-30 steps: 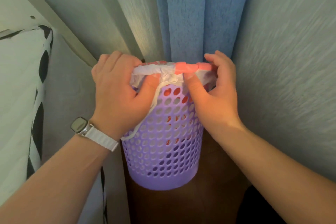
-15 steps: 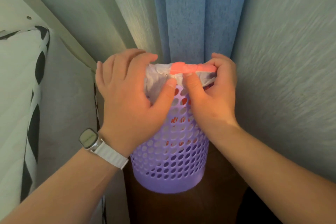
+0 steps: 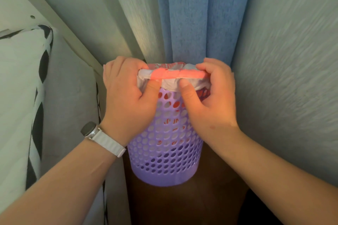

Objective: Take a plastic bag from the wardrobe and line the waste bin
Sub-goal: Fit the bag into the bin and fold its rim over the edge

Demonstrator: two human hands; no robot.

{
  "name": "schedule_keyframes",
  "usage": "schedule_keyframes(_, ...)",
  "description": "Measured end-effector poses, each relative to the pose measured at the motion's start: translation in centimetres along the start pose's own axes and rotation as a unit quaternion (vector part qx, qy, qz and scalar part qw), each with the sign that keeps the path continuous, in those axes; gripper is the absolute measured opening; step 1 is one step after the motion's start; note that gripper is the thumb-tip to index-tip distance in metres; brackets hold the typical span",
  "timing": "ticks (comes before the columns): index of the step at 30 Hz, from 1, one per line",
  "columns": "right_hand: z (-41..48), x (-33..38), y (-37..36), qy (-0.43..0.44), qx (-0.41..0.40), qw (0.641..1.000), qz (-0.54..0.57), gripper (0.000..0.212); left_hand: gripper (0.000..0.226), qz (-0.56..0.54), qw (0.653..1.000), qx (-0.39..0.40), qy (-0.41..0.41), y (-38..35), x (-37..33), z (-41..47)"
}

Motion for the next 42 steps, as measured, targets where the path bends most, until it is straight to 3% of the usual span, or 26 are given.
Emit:
schedule_keyframes(6,1.4,-1.5,0.9,-0.007,-0.020,1.000,0.020,0.042,0.009,-0.051,0.999,-0.017,0.010,0.4,0.7,0.2)
schedule_keyframes(9,1.4,-1.5,1.1,-0.006,-0.030,0.998,0.053,0.027,0.010,-0.050,0.999,-0.016,0.013,0.2,0.3,0.0)
schedule_keyframes(16,0.9,-0.6,0.8,0.005,-0.044,0.999,-0.006,0.032,0.030,0.031,0.997,0.036,-0.058,-0.2,-2.2,-0.4)
schedule_keyframes(22,0.2,0.4,-0.2,0.013,-0.029,0.999,-0.018,0.032,0.016,0.055,0.997,0.021,-0.057,-0.4,-1.7,-0.3)
schedule_keyframes(32,1.3,-1.6,0.7,0.048,0.018,0.999,0.013,0.044,0.018,0.032,0.998,0.008,-0.050,0.4,0.6,0.6)
schedule_keyframes(42,1.5,-2.3,1.3,0.035,-0.037,0.998,0.033,0.026,0.026,-0.010,0.999,0.041,-0.029,-0.6,-0.1,0.1)
Point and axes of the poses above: each hand's wrist, its own z-axis towards the middle knuckle, its own y-axis out of the back of the hand, x = y × z, the point moved 6 cm from there along z, towards the middle knuckle, and after that the axes turned 2 degrees about z, right-handed, at the moved point
